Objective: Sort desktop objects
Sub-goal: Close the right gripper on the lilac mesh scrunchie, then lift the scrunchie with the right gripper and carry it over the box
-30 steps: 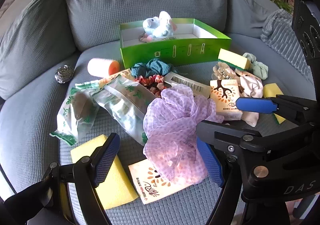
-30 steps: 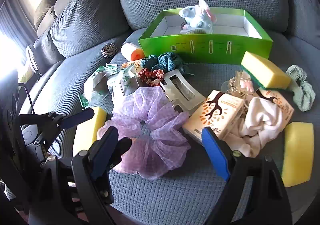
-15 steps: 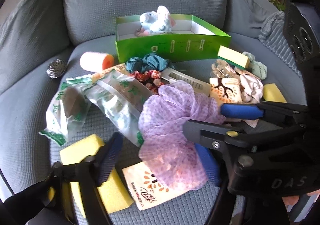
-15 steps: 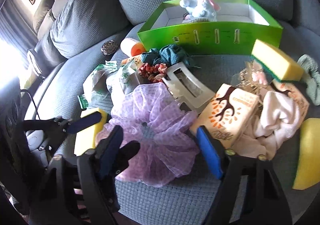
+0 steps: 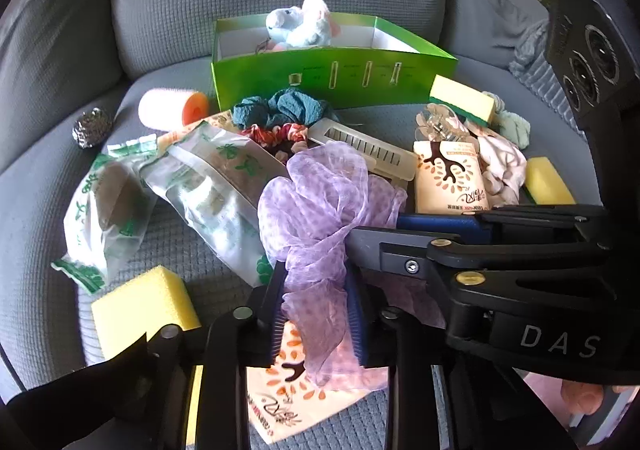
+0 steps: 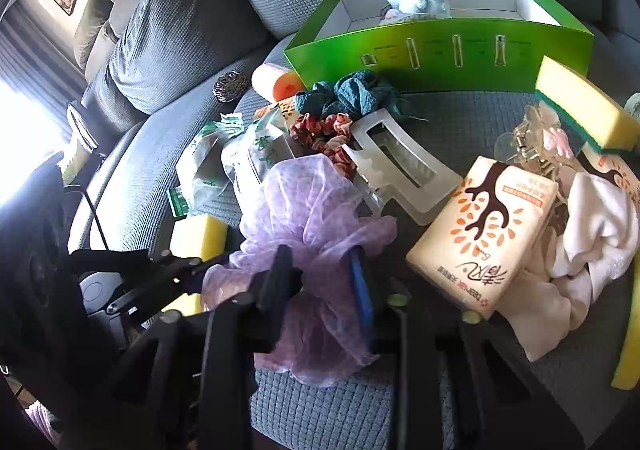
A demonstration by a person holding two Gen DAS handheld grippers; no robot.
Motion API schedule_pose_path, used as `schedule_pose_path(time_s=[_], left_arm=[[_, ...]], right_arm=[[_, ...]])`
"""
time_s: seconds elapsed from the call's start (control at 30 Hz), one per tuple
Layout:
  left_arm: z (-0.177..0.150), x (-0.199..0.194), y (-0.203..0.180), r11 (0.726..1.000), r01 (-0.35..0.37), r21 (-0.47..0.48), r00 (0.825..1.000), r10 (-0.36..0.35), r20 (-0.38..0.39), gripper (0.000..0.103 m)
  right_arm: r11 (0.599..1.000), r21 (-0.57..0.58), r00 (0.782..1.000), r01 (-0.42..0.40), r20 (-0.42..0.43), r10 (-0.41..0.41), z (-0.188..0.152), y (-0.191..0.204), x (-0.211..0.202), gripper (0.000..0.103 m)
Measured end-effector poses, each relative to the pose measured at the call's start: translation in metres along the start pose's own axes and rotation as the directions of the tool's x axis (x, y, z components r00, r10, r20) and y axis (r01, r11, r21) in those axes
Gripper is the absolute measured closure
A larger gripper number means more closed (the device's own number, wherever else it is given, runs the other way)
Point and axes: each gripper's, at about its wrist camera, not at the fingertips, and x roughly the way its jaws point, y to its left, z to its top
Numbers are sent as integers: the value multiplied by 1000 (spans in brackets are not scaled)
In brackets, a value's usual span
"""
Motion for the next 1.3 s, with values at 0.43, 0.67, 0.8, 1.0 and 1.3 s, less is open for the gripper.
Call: schedule_pose_path(time_s=[0.43, 0.67, 0.8, 1.0, 1.3], left_arm=[[7, -9, -1, 1000, -3, 7, 998, 3, 56, 88], [19, -24, -2, 1000, -14, 8, 995, 13, 99, 88], [25, -28, -4, 1000, -25, 14, 994, 24, 110, 88], [32, -31, -9, 999, -40, 30, 992, 36, 123, 88], [43, -35, -15, 998, -47, 39, 989, 41, 139, 88]], right_arm=[[999, -42, 999, -8, 38, 10, 3, 7, -6, 96], [997, -75, 997, -5, 80, 11, 12, 15, -22, 97], [996, -84, 995, -1, 99, 9, 16, 18, -29, 97], [996, -94, 993, 11, 118, 0, 20, 20, -35, 97], [995, -100, 989, 23, 149, -8, 27, 17, -46, 97]])
